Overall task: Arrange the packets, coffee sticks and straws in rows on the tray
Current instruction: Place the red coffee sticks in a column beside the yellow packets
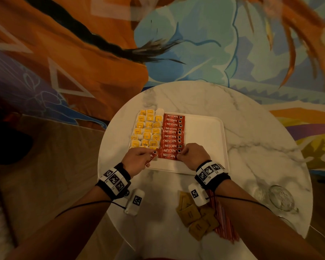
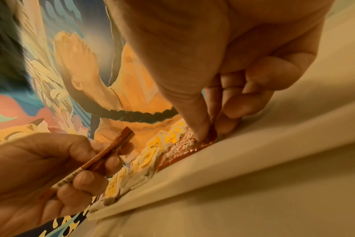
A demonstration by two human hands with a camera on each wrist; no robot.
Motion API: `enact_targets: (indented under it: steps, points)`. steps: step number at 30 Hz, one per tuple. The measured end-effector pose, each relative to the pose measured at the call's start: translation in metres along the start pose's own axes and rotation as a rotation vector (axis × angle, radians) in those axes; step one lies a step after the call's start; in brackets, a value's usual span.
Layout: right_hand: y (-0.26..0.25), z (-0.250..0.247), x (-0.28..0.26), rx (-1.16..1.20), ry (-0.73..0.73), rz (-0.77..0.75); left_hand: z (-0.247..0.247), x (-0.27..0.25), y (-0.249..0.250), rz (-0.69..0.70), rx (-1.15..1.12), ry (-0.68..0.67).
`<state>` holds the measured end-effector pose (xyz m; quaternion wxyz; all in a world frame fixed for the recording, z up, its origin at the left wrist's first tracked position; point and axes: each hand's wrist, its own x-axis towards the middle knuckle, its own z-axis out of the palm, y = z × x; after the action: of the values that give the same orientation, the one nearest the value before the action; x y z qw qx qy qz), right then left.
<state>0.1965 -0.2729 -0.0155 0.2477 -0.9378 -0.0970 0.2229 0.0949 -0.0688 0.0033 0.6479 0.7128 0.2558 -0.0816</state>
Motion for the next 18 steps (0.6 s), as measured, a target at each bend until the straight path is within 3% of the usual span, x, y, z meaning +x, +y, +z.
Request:
enact_targets:
  steps: [7, 12, 18]
  points:
    - [-0.002, -0.003, -0.007, 0.08, 0.054, -0.005, -0.002, 0.004, -0.006, 0.074, 0.152, -0.054]
    - [-0.013, -0.001, -0.018, 0.42, -0.12, -0.226, 0.005, 0.0, 0.0, 0.083, 0.15, -0.111]
    - [-0.017, 0.005, -0.022, 0.49, -0.187, -0.292, 0.008, -0.001, 0.002, 0.117, 0.139, -0.142]
